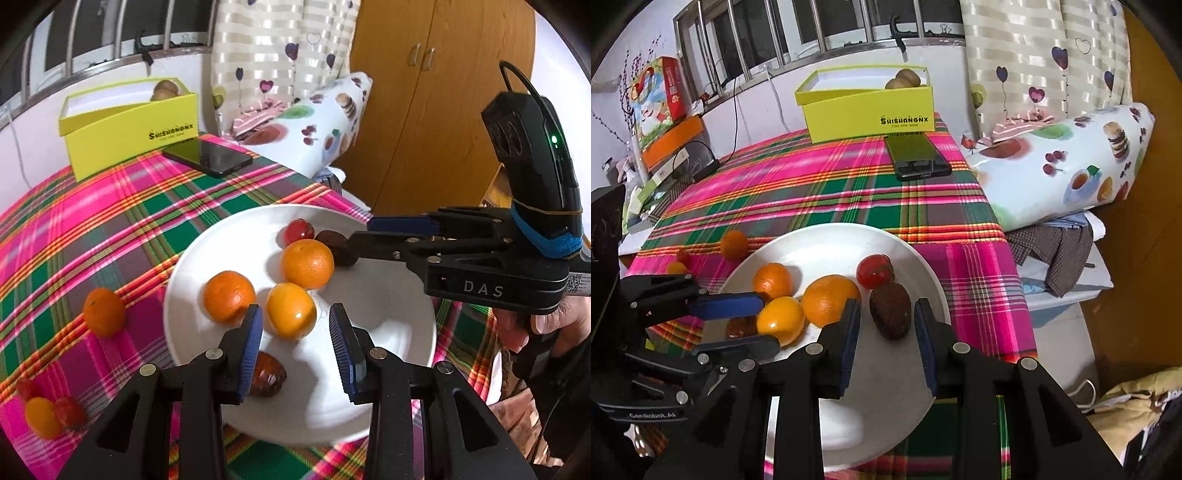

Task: Organize fruits
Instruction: 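Open the left tool to drop the fruit on the plate while the right tool releases the date, then withdraw both tools from the plate toward the remaining loose fruit, then grasp a large yellow-orange fruit with the left tool while the right tool grasps a red cherry tomato, then carry the yellow-orange fruit over the plate with the left tool while the right tool carries the tomato there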

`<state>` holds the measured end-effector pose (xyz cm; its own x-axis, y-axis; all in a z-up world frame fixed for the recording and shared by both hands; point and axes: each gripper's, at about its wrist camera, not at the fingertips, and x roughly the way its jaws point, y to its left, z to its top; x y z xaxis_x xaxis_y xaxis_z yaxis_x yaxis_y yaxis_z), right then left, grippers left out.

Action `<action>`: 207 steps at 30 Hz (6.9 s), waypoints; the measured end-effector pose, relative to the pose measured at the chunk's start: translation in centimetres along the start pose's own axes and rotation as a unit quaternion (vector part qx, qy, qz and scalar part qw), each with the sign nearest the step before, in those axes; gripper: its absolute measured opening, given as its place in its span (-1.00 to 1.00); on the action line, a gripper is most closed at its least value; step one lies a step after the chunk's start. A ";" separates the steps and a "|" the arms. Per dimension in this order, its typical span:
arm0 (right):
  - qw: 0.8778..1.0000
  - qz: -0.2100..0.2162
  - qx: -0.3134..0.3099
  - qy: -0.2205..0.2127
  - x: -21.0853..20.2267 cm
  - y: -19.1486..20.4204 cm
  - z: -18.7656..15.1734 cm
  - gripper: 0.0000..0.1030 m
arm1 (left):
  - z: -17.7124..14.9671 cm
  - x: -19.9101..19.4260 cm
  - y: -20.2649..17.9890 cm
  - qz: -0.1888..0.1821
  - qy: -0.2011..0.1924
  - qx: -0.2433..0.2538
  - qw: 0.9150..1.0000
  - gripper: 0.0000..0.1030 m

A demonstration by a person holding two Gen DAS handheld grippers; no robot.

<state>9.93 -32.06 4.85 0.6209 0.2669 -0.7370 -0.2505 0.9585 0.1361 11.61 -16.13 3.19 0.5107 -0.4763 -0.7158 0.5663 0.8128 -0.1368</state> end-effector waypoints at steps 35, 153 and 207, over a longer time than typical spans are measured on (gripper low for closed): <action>0.999 0.043 -0.031 -0.005 -2.4 7.3 -2.2 -0.28 | -5.2 -7.5 4.2 0.063 -0.051 -0.090 0.993 -0.08; 0.977 0.136 -0.155 0.053 7.2 22.4 1.0 -0.47 | -11.6 -11.6 16.0 0.151 -0.054 -0.228 0.960 -0.05; 1.000 0.011 -0.005 -0.009 -2.7 4.7 -2.8 -0.47 | -3.3 -4.9 1.1 0.029 -0.029 -0.050 0.998 -0.05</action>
<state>5.00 -28.52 5.63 0.6282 0.2890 -0.7224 -0.2706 0.9516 0.1455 7.58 -11.75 4.25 0.5786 -0.4437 -0.6844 0.4685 0.8676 -0.1664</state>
